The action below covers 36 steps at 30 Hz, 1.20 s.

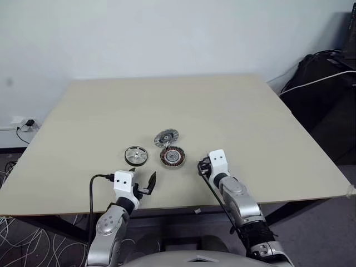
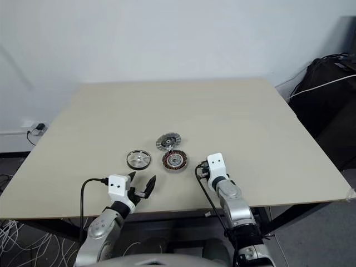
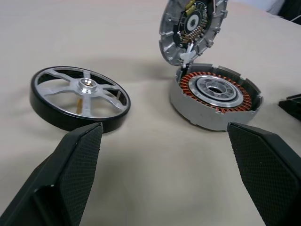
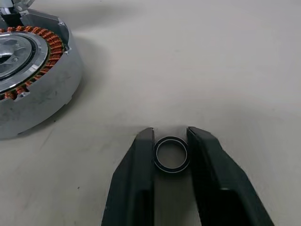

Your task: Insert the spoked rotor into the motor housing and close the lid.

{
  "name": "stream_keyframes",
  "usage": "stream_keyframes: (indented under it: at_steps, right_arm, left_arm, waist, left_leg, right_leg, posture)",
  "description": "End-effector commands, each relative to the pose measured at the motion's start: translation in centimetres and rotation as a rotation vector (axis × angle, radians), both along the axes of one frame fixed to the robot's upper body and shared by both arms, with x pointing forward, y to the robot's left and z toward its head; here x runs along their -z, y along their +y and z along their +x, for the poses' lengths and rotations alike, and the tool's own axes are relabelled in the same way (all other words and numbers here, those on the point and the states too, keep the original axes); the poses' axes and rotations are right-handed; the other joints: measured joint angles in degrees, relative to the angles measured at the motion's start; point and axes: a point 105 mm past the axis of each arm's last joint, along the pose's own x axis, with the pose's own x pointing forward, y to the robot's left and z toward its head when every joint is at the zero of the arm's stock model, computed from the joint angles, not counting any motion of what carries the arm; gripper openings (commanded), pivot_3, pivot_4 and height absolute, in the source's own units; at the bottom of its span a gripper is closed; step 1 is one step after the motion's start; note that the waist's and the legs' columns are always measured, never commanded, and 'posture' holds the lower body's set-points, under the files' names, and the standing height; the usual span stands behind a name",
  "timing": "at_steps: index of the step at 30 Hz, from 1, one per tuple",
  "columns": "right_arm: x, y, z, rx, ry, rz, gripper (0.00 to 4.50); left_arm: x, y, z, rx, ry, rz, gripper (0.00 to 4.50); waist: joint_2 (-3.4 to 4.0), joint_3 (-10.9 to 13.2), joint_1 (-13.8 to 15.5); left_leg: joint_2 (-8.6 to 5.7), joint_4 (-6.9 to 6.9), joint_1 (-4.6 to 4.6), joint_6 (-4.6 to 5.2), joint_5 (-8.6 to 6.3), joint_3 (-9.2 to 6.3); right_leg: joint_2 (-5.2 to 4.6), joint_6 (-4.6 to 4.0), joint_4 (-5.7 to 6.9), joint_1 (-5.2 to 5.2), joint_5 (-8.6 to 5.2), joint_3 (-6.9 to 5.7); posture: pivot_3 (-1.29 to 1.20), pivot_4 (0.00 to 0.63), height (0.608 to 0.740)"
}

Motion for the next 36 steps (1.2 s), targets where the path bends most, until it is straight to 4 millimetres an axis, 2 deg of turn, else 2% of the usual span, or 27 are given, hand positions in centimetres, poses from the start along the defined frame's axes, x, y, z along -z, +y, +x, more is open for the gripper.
stream_keyframes:
  at_steps: [1, 3, 7, 11, 21, 36]
  right_arm:
    - [-1.2, -0.5, 0.0, 0.018, -0.035, 0.011, 0.69]
    - [-2.3, 0.0, 0.0, -0.001, -0.069, 0.032, 0.69]
    - [-5.1, 2.4, 0.4, -0.098, -0.149, 0.062, 0.69]
    - [-6.2, 5.2, 0.7, -0.201, -0.169, 0.073, 0.69]
    - [-5.2, 10.1, 1.6, -0.356, -0.129, 0.046, 0.69]
    - [-4.0, 11.4, 2.7, -0.403, -0.102, 0.014, 0.69]
  left_arm:
    - [-1.0, 0.0, 0.6, 0.003, -0.052, -0.008, 4.5]
    - [-0.9, -0.1, 0.6, 0.006, -0.051, -0.008, 4.5]
    - [-0.8, -0.1, 0.6, 0.012, -0.047, -0.011, 4.5]
    - [-0.7, -0.2, 0.6, 0.016, -0.046, -0.015, 4.5]
    - [-0.6, -0.1, 0.3, 0.001, -0.041, -0.023, 4.5]
    - [-0.9, -0.4, 0.2, 0.001, -0.039, -0.037, 4.5]
  waist:
    - [0.0, 0.0, 0.0]
    - [0.02, 0.0, -0.1]
    - [0.07, 0.0, -0.5]
    - [0.06, 0.0, -0.8]
    - [0.05, 0.0, -0.8]
    - [0.06, 0.0, -1.1]
  left_leg:
    - [0.0, 0.0, 0.0, 0.0, 0.0, 0.0]
    - [0.0, -0.02, -0.01, 0.01, -0.01, 0.0]
    - [0.03, -0.03, -0.07, 0.01, 0.0, 0.07]
    - [0.06, -0.04, -0.07, 0.05, 0.02, 0.07]
    - [0.02, -0.09, -0.1, 0.06, 0.04, 0.07]
    - [0.03, -0.1, -0.1, 0.05, 0.05, 0.07]
  right_leg:
    - [0.0, 0.0, 0.0, 0.0, 0.0, 0.0]
    - [0.0, 0.0, -0.01, -0.03, 0.0, 0.01]
    - [0.05, 0.01, 0.04, -0.16, 0.0, 0.09]
    - [0.08, 0.23, 0.05, -0.19, 0.13, 0.08]
    - [0.07, -0.07, 0.04, -0.26, 0.33, 0.09]
    - [0.1, -0.08, 0.08, -0.29, 0.35, 0.1]
  posture:
    - [0.0, 0.0, 0.74]
    - [0.0, 0.0, 0.74]
    - [0.0, 0.0, 0.74]
    - [0.0, 0.0, 0.74]
    - [0.0, 0.0, 0.74]
    - [0.0, 0.0, 0.74]
